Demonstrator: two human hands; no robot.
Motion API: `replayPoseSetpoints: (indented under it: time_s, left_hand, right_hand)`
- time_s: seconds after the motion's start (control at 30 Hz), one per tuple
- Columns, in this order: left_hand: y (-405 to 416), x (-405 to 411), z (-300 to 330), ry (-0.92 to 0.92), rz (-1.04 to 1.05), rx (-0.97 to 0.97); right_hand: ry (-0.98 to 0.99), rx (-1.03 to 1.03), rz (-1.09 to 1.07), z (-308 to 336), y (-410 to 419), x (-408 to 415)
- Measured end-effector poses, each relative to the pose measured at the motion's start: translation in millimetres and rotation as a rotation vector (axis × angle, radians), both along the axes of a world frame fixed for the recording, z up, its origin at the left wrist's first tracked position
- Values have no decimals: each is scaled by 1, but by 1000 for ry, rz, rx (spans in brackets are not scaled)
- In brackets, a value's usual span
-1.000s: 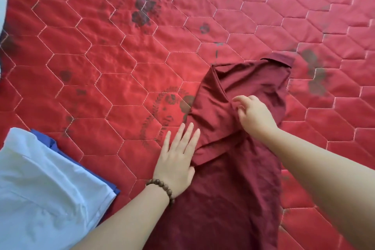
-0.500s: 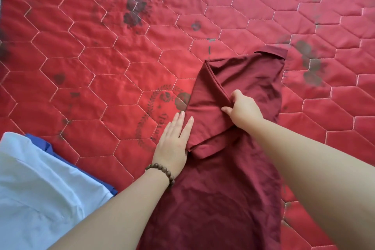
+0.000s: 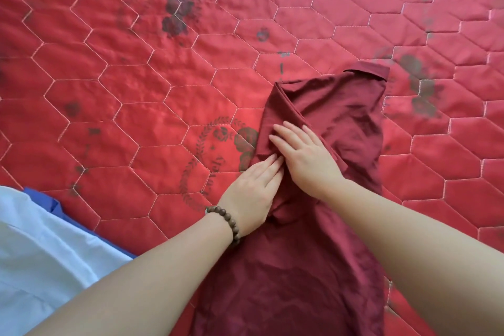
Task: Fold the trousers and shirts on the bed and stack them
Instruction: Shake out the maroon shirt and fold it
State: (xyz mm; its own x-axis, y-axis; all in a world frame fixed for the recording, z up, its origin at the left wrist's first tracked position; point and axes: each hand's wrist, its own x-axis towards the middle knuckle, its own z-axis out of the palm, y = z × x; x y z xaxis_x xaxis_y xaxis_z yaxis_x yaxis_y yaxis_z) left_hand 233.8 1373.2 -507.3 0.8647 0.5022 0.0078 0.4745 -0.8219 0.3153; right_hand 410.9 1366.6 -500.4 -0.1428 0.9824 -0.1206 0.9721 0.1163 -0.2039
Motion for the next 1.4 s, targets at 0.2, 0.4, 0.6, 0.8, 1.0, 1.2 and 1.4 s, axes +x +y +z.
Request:
replayPoseSetpoints:
  time_s: [0.2,0.4,0.6,0.8,1.0,1.2,1.4]
  left_hand:
    - [-8,1,-25,108,32,4]
    - [-9,1,-37,93,50,45]
    - [-9,2,-34,83,55,18]
    - [-11,2,-38,132,51,69]
    - [-8,4,-28,307,17,77]
    - [-46,-5,3,184,125,-35]
    - [-128,-82,-16,308,-17,35]
  right_hand:
    - [-160,-132,99,-22,27,26]
    - [-305,-86,1,-34,59,39]
    - [-44,217,-197,-19,35,3]
    - [-164,-81,-265,-29,-60,27]
    - [-164,37,-558,-15,-101,22]
    - [-72,-9,-371,-23,-206,-65]
    - [-171,-179,-652,-22,-288,-46]
